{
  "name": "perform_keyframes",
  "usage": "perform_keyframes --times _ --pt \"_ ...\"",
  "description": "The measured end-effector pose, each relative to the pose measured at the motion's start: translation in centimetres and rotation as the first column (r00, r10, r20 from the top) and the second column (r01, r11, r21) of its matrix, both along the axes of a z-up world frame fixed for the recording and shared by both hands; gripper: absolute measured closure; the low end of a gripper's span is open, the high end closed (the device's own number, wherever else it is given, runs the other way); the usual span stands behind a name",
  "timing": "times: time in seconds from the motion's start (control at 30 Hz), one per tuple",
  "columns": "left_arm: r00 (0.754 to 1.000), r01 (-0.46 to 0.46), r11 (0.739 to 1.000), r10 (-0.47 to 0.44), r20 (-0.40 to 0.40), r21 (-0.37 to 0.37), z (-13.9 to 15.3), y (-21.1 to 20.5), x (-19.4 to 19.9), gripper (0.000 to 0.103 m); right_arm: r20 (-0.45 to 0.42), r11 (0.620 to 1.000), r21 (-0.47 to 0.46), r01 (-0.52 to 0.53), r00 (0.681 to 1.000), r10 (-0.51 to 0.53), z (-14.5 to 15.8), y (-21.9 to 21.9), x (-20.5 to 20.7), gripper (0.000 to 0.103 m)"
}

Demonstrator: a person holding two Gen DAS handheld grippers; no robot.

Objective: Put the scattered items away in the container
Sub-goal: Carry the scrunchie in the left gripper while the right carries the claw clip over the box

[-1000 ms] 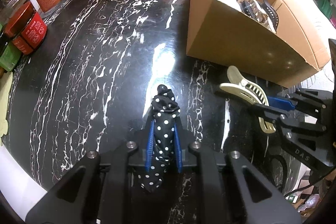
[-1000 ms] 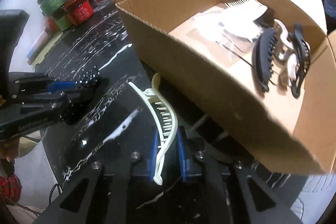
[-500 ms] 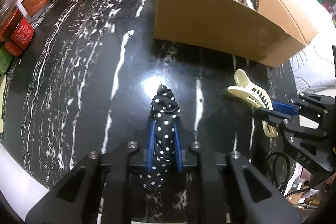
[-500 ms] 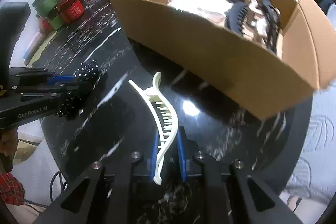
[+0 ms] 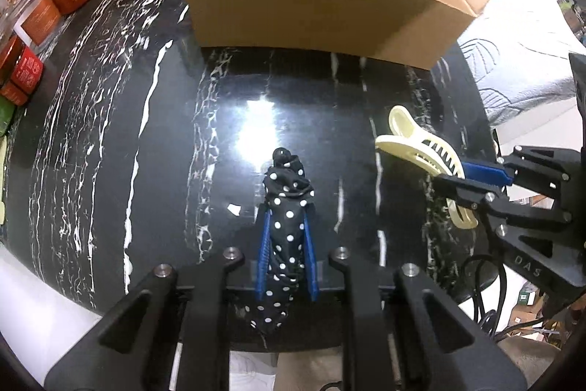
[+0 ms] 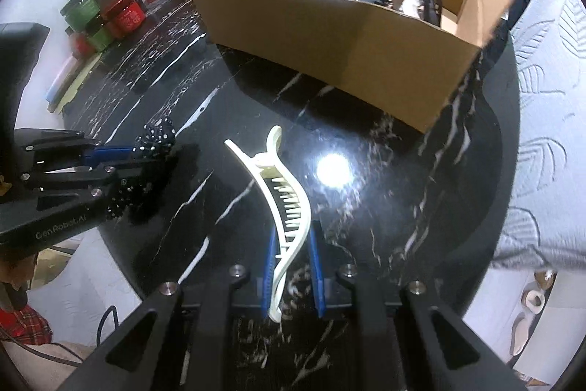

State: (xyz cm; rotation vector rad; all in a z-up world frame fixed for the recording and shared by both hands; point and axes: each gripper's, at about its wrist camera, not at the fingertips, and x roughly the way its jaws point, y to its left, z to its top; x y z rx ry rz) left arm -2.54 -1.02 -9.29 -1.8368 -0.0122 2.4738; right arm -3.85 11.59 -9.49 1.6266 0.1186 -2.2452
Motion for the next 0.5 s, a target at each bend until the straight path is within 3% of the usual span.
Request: perform_keyframes --times 0.5 --pt "0.994 0.043 0.998 -0.046 -0.095 -0.038 5.6 0.6 -1.4 0.088 -0.042 1.000 -0.008 0.012 0.999 -0.012 4.4 2.0 1.1 0.087"
